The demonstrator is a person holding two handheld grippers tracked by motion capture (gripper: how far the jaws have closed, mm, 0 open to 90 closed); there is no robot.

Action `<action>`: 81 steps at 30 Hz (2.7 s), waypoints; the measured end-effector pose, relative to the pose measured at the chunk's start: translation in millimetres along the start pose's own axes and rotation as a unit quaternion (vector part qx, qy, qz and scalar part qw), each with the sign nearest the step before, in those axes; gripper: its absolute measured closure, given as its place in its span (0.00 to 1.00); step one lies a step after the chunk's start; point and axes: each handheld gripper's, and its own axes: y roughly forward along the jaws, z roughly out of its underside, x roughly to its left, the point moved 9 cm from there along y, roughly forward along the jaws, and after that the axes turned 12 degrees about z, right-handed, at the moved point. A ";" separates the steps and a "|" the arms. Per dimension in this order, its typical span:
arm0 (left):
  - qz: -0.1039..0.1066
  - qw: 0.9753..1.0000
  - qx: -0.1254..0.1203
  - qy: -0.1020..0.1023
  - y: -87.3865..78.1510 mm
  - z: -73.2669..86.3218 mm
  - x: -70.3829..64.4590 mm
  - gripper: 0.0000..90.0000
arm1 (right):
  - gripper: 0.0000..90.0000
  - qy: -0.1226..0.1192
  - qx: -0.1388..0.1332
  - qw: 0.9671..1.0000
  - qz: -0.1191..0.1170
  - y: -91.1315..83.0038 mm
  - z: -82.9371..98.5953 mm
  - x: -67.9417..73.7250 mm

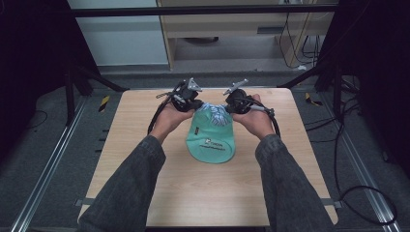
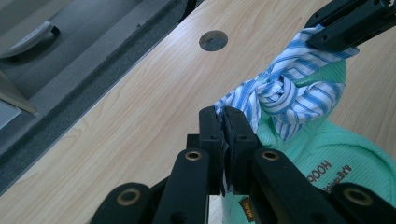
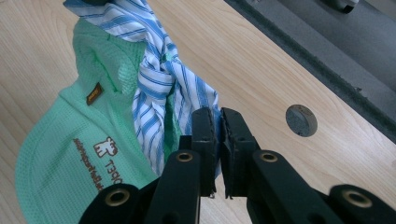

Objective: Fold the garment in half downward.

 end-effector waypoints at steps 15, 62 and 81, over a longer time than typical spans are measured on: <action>0.000 1.000 -0.001 0.017 -5.3 27.9 -22.3 0.97 | 0.94 -0.037 -0.012 0.999 -0.009 -7.3 16.1 27.6; 0.042 0.999 -0.004 0.030 10.7 83.9 -66.5 0.96 | 0.94 -0.078 0.001 0.995 -0.056 -9.6 72.6 71.8; 0.071 0.997 0.002 0.034 14.2 109.7 -88.4 0.95 | 0.94 -0.096 -0.002 0.992 -0.077 -18.7 93.4 91.9</action>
